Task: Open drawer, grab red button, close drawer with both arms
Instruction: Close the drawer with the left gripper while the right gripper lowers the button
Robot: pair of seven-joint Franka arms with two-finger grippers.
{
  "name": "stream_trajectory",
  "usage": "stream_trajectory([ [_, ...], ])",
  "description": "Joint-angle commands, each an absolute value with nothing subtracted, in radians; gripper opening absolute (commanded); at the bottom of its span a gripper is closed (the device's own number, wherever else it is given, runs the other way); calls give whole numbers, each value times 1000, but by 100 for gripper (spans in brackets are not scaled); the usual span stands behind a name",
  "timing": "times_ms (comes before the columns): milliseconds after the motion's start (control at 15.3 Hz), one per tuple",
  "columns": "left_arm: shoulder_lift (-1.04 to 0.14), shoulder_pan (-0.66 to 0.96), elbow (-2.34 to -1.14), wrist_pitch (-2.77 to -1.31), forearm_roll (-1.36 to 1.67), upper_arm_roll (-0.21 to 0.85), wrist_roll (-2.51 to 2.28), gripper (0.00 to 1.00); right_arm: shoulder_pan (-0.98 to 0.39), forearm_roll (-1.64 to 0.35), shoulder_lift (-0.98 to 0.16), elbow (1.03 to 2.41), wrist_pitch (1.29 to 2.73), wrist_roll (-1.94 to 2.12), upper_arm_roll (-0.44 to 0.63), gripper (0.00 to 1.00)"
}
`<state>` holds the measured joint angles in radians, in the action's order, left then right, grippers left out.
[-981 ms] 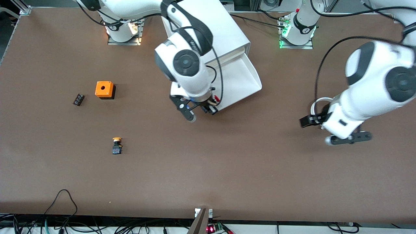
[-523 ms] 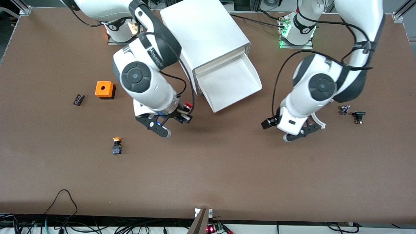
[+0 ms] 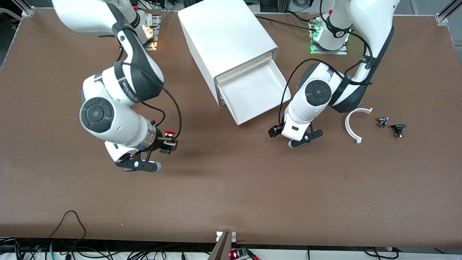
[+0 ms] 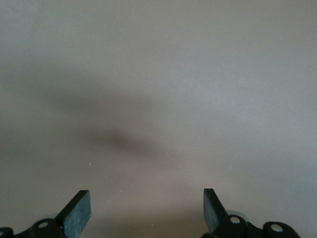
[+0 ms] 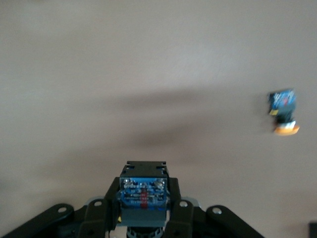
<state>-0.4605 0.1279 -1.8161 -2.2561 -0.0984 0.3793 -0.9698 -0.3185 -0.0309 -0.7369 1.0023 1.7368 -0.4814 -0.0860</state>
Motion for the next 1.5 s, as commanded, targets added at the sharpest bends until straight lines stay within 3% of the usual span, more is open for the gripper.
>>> stream_trajectory([
  [0,-439,158,-1854,-2280,-121,380,-1017,100,-276,-3,-732,1109,1853,-364,-92,0],
  [393,-422,183,-1907,-2272,-121,451,-1124,100,-177,-6,-762,1279,2080,-88,-92,0],
  [1047,-414,170,-1960,-2250,-107,600,-1241,100,-137,-5,-779,1509,2348,-20,-92,0],
  [1308,-416,170,-1960,-2214,-104,629,-1252,100,-137,-9,-781,1520,2362,-34,-94,2],
  [1374,-414,170,-1960,-2212,-95,637,-1252,100,-137,-11,-781,1519,2362,-37,-94,21],
  [1439,-414,170,-1960,-2210,-77,644,-1252,100,-137,-14,-781,1516,2361,-40,-94,62],
])
